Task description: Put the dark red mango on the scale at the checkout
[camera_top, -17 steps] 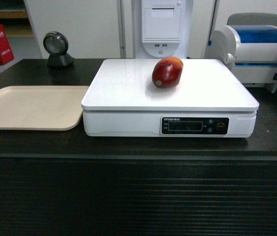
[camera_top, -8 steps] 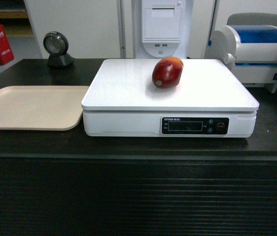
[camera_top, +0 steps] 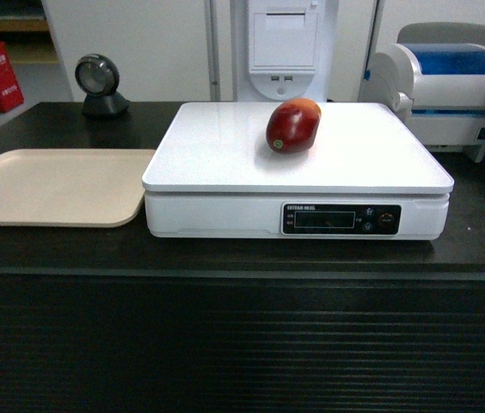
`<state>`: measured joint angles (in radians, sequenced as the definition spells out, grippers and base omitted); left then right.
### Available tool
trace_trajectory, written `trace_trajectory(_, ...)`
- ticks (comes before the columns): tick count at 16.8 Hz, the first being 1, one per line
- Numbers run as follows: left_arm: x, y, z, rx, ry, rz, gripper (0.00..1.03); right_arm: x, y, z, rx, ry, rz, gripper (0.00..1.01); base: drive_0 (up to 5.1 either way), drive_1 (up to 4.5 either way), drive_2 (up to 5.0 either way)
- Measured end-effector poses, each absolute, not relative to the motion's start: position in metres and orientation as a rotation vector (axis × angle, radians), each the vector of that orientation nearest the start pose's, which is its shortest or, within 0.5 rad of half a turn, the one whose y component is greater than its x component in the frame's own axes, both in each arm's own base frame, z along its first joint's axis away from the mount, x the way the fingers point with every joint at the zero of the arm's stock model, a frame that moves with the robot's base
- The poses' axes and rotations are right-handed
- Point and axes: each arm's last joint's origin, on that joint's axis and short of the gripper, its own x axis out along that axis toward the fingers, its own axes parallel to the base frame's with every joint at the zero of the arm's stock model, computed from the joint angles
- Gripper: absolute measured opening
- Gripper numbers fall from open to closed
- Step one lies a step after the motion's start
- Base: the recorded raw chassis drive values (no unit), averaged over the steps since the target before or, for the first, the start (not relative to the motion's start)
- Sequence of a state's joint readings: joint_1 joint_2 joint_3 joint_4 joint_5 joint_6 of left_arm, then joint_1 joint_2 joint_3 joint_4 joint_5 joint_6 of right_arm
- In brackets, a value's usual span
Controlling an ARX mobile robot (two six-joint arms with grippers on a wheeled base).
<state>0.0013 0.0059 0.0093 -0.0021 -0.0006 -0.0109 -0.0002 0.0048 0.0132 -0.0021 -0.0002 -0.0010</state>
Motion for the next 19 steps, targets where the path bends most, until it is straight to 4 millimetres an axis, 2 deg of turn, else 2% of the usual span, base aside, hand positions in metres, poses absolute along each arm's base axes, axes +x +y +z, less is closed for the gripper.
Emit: trace_trajectory(19, 0.0975, 0.0001, 0.1659, -0.01, 0.0, 0.002, 0.98, 0.0972, 0.0, 0.1673, 0.0, -0.005, 0.0, 0.98, 0.0, 0.0, 0.0)
